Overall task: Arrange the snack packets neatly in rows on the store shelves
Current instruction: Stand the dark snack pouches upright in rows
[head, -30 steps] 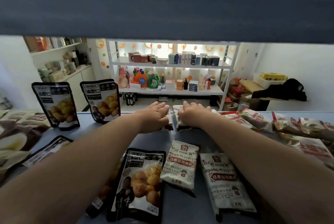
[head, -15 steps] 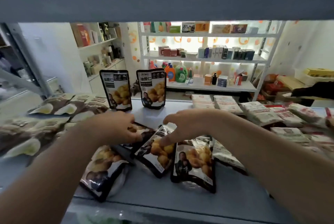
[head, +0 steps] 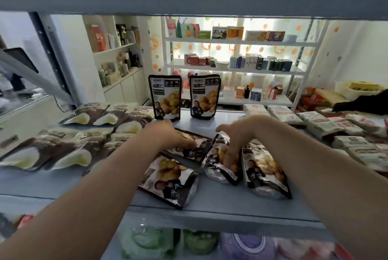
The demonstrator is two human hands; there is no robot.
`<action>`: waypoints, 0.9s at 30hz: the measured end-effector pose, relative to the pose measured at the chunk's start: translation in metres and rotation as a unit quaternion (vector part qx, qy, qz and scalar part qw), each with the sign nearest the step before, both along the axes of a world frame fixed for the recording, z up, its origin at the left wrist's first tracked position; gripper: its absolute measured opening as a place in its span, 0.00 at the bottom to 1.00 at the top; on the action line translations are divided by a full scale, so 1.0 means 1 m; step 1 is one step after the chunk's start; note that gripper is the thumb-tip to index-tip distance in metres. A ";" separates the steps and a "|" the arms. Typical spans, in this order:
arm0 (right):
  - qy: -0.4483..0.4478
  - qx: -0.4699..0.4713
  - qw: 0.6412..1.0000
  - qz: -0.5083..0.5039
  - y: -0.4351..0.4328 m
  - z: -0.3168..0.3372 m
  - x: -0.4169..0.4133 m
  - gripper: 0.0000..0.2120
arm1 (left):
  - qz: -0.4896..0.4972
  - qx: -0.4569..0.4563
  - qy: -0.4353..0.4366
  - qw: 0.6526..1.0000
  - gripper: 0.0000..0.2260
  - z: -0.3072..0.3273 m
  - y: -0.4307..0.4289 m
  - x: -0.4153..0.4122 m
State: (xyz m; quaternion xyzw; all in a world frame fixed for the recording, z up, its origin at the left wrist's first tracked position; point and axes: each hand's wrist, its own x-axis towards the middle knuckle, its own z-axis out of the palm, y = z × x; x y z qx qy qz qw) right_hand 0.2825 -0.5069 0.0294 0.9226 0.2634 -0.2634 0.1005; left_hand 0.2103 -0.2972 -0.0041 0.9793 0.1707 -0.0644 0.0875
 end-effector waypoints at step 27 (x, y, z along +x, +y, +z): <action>-0.232 0.360 0.896 0.117 -0.005 0.058 0.031 0.18 | -0.166 -0.032 -0.306 0.937 0.09 0.100 0.063 -0.002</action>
